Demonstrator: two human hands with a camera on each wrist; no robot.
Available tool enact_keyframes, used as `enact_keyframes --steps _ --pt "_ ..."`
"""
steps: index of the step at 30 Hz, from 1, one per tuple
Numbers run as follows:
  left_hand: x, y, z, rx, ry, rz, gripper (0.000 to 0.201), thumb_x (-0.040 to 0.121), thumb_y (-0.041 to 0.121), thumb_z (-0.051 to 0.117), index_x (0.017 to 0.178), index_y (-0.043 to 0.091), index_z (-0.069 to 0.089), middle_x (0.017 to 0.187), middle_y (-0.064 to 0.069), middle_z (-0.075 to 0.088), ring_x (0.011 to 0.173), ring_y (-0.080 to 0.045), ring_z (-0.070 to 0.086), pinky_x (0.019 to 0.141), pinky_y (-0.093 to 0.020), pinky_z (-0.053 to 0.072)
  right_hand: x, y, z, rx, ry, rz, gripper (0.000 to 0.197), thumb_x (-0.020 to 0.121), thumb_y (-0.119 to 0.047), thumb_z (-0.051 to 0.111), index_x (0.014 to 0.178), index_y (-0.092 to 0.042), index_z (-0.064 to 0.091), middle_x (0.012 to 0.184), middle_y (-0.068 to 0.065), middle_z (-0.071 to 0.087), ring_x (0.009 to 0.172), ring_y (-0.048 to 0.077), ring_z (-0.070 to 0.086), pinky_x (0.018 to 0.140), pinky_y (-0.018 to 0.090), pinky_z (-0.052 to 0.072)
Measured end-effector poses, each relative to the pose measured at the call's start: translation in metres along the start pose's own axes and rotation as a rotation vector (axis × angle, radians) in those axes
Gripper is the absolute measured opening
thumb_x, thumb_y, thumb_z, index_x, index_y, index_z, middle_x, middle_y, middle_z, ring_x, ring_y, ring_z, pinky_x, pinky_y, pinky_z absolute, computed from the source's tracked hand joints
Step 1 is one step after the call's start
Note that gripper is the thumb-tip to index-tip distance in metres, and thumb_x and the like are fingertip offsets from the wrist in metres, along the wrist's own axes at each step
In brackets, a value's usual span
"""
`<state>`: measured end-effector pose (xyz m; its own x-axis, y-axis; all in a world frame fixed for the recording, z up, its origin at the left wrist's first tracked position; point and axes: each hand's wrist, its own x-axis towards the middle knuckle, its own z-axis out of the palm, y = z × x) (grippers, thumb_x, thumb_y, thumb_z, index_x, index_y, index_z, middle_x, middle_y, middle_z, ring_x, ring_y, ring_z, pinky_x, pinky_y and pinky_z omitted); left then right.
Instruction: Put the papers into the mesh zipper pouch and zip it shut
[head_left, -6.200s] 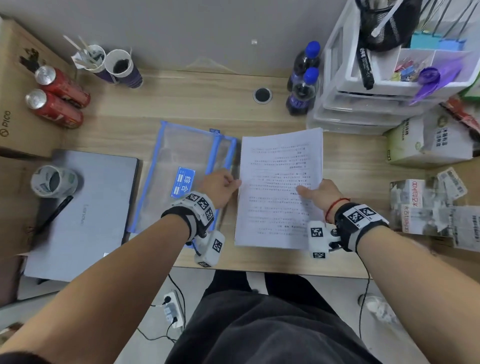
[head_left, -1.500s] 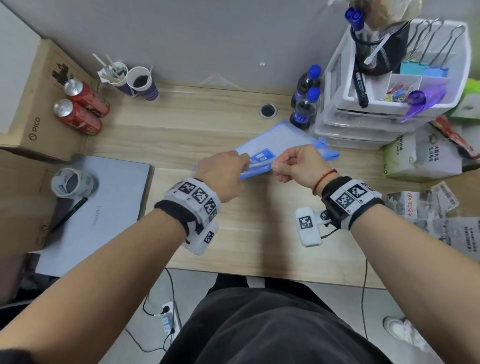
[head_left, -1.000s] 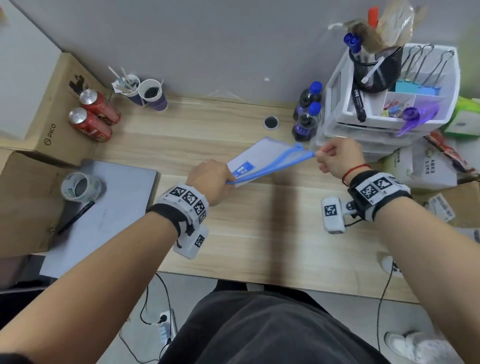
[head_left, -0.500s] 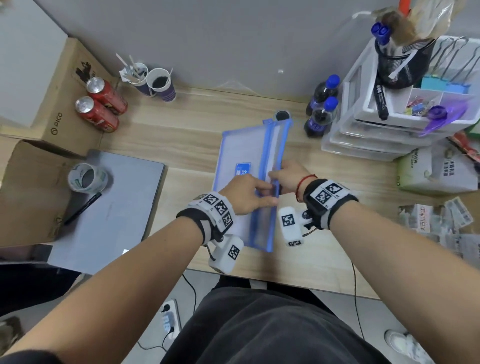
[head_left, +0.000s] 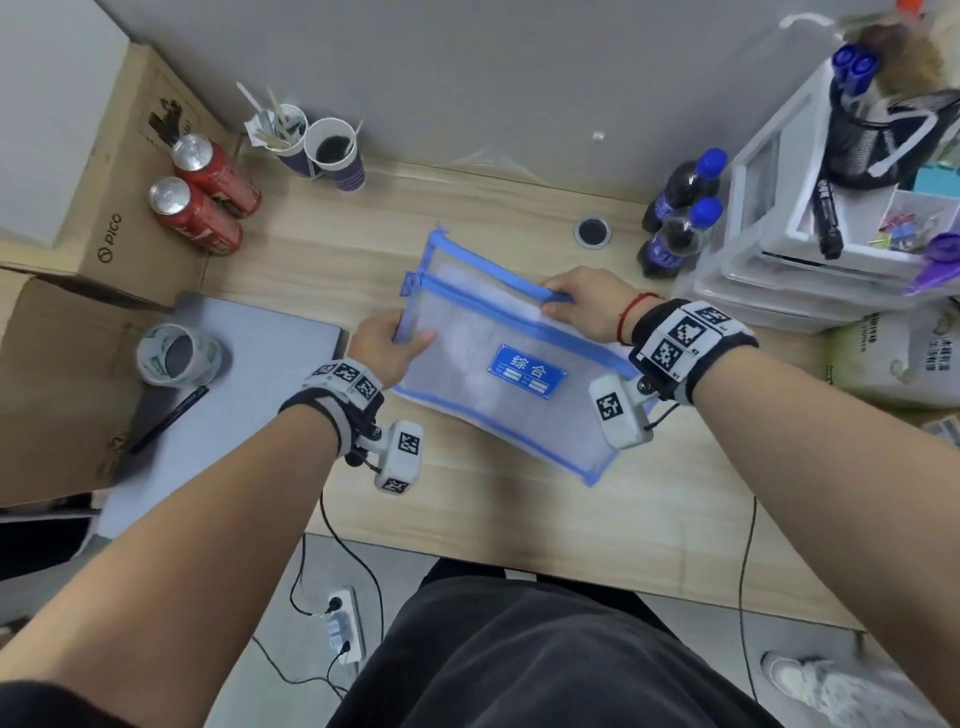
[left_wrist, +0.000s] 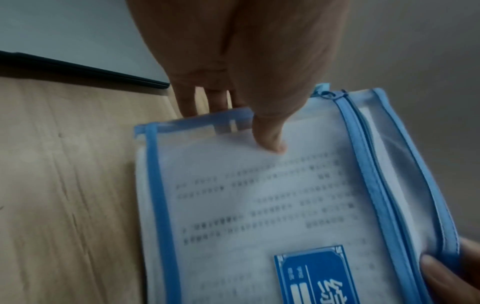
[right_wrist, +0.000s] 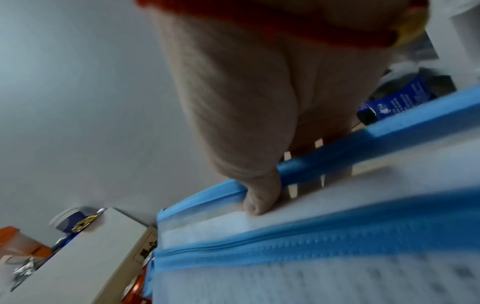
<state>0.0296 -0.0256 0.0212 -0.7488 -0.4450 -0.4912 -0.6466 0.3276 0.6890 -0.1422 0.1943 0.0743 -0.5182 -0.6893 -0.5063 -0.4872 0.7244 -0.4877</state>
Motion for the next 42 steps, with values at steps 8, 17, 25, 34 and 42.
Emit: enact_keyframes --steps 8,17,25,34,42 --pt "0.038 -0.031 -0.022 -0.024 0.143 -0.118 0.019 0.097 0.029 0.050 0.086 0.013 0.052 0.065 0.003 0.046 0.059 -0.016 0.043 0.053 -0.027 0.033 0.017 0.059 0.021 0.059 0.073 0.482 0.051 0.081 -0.038 0.068 0.123 -0.013 0.054 0.120 0.016 0.060 0.110 0.035 0.058 0.086 0.035 0.045" --pt "0.077 -0.021 -0.001 0.377 0.089 -0.052 0.087 0.075 0.033 0.076 0.145 0.029 0.026 0.152 -0.015 0.022 0.136 -0.037 0.029 0.105 -0.052 0.040 0.034 0.046 0.077 0.102 -0.071 0.458 0.068 0.081 -0.038 0.065 0.142 -0.032 0.037 0.151 0.012 0.023 0.133 0.036 0.039 0.112 0.041 0.036" --pt "0.090 -0.029 0.020 0.806 -0.431 0.167 0.080 0.086 0.056 0.054 0.150 0.045 0.007 0.162 0.002 -0.021 0.150 -0.027 -0.015 0.119 -0.056 0.007 0.062 0.048 0.077 0.051 -0.005 0.469 0.070 0.085 -0.041 0.058 0.148 -0.026 0.031 0.161 0.007 0.011 0.148 0.031 0.012 0.120 0.039 0.017" --pt "0.133 0.000 0.025 0.817 -0.441 0.187 0.087 0.084 0.057 0.057 0.150 0.045 0.003 0.161 0.001 -0.025 0.149 -0.029 -0.019 0.119 -0.058 0.006 0.081 0.058 0.048 0.056 0.016 0.474 0.070 0.089 -0.039 0.057 0.150 -0.023 0.029 0.164 0.006 0.006 0.150 0.025 0.010 0.120 0.035 0.016" --pt "0.111 0.024 0.018 0.621 -0.333 0.190 0.068 0.088 0.037 0.057 0.149 0.029 0.028 0.160 -0.007 0.015 0.147 -0.029 0.012 0.117 -0.047 0.025 0.059 0.050 0.055 0.137 0.078 0.463 0.059 0.085 -0.033 0.061 0.141 -0.020 0.045 0.157 0.010 0.024 0.146 0.023 0.022 0.117 0.034 0.022"
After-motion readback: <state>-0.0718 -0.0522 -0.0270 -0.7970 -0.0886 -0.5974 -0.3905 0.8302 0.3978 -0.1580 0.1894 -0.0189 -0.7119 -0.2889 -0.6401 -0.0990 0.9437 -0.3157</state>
